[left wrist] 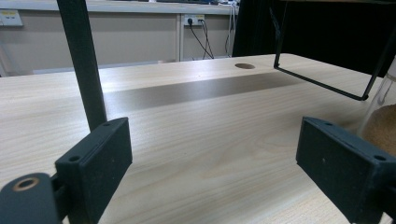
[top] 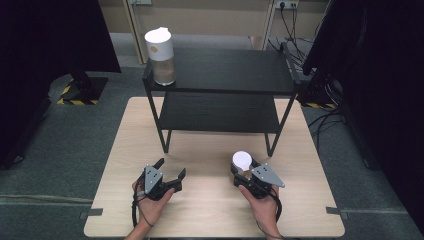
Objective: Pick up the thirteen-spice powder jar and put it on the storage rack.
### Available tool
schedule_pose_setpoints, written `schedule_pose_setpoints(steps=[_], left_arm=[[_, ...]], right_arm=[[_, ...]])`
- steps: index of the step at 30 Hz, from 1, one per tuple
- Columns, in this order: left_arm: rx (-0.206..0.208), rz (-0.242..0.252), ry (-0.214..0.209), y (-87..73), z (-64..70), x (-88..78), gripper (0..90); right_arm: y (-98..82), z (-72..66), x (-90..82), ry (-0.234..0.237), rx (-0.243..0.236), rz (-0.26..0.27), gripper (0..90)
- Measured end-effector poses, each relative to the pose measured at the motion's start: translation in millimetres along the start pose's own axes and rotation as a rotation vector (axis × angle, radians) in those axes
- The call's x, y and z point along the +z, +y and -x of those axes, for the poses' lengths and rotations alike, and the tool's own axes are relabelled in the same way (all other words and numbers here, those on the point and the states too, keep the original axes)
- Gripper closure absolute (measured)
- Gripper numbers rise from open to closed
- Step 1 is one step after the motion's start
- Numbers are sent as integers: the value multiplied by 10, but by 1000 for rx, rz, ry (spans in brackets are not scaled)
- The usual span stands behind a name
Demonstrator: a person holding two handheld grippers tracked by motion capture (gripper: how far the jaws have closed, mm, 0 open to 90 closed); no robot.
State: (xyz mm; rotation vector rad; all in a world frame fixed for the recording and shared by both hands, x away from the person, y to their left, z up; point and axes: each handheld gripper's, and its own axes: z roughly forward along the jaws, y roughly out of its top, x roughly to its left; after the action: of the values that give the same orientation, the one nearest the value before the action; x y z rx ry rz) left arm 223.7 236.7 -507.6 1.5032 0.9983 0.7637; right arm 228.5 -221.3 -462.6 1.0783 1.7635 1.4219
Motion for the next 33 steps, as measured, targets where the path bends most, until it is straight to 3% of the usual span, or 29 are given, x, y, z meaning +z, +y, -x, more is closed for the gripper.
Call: schedule_pose_setpoints(steps=[12, 25, 33], left_arm=[[3, 0, 0, 1, 3, 1, 102], [7, 0, 0, 1, 8, 2, 102], [10, -2, 1, 4, 10, 4, 102]], right_arm=[[-12, -26, -10, -12, 8, 10, 308], [87, -1, -182, -7, 50, 116, 309], [264, 56, -304, -23, 62, 198, 309]])
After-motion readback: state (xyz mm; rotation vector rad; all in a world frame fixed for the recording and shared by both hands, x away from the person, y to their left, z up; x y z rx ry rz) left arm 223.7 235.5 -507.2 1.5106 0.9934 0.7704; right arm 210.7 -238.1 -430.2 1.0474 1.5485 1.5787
